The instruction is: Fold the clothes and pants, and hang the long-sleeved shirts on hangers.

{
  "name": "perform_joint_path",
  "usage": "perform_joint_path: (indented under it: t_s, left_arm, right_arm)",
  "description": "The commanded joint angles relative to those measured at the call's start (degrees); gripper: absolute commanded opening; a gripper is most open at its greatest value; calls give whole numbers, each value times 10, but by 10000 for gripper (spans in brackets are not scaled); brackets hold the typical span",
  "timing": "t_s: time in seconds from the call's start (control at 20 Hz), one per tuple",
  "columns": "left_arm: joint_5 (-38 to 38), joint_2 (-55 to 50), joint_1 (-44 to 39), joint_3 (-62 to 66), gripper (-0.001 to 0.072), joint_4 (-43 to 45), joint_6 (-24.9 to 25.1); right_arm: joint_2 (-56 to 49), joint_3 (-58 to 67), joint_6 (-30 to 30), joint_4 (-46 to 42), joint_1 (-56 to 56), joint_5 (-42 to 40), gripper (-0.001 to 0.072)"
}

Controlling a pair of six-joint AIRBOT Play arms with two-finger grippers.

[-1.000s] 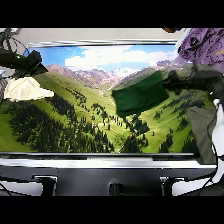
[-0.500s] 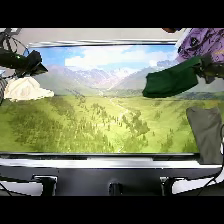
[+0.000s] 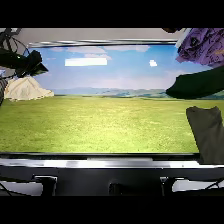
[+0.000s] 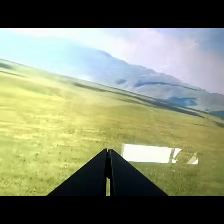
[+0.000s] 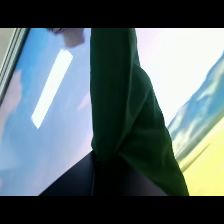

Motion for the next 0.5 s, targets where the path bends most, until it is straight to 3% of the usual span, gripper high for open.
perform_joint_path:
  t_s: [0.0,0.25,0.45]
  left_arm:
    - [0,0,-5,0,19,0,-2]
    - [0,0,-9,0,19,0,-2]
    - [0,0,-9,0,20,0,-1]
  right_arm:
    - [31,0,71,-106,-10,-12,23]
    - [61,0,158,-180,-10,-64,23]
    - [86,0,181,-231,-10,-105,23]
